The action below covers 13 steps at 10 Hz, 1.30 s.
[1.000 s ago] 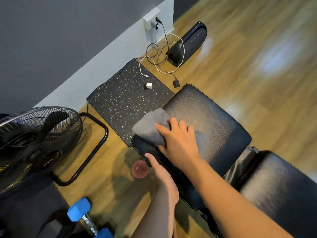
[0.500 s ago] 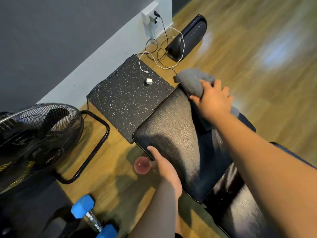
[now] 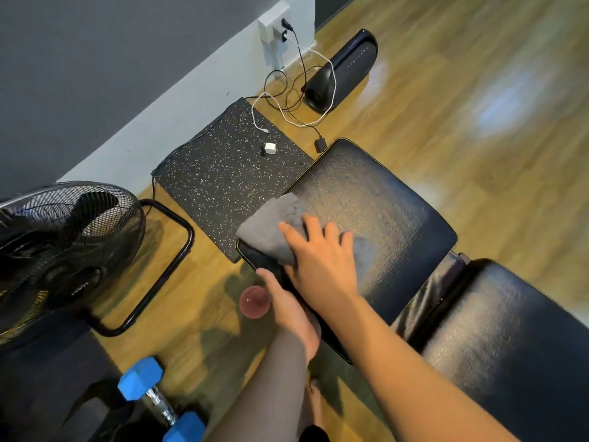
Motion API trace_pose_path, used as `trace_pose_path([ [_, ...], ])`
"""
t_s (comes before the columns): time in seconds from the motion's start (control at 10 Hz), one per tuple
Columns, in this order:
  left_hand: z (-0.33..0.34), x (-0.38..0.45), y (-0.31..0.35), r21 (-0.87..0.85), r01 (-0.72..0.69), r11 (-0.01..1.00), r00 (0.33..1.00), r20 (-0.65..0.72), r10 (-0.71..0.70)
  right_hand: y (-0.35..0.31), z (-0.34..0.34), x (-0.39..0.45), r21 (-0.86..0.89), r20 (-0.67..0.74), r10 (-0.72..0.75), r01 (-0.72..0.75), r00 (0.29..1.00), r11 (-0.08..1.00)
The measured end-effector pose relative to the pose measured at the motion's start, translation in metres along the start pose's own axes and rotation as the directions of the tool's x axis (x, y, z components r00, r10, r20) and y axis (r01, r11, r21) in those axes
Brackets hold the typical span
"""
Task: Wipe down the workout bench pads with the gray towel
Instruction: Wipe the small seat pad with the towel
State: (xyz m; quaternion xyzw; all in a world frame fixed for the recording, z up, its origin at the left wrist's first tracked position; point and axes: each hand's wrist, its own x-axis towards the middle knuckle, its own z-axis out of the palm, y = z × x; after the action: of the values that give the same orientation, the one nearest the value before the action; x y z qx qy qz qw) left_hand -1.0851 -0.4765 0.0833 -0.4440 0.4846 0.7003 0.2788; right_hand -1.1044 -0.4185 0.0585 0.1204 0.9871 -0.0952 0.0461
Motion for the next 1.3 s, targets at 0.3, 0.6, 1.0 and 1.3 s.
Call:
trace_pose_path([
  [0.3, -0.035, 0.012, -0.003, -0.244, 0.026, 0.969, 0.999, 0.046, -0.016, 0.012, 0.016, -0.087, -0.007, 0.006, -0.112, 0.112, 0.994, 0.994],
  [0.6, -0.035, -0.002, -0.033, 0.014, -0.142, 0.99, 0.989, -0.035, 0.142, 0.053, 0.027, -0.167, 0.032, 0.042, 0.012, -0.014, 0.999, 0.999],
  [1.0, 0.002, 0.018, -0.048, 0.378, -0.142, 0.915, 0.968, -0.141, 0.208, 0.16, -0.008, -0.039, 0.093, -0.079, 0.542, -0.535, 0.836, 0.839],
  [1.3, -0.014, 0.05, -0.057, 0.228, 0.395, -0.89, 0.917, -0.038, 0.397, 0.129, -0.016, 0.013, 0.11, -0.093, 0.651, -0.643, 0.753, 0.758],
])
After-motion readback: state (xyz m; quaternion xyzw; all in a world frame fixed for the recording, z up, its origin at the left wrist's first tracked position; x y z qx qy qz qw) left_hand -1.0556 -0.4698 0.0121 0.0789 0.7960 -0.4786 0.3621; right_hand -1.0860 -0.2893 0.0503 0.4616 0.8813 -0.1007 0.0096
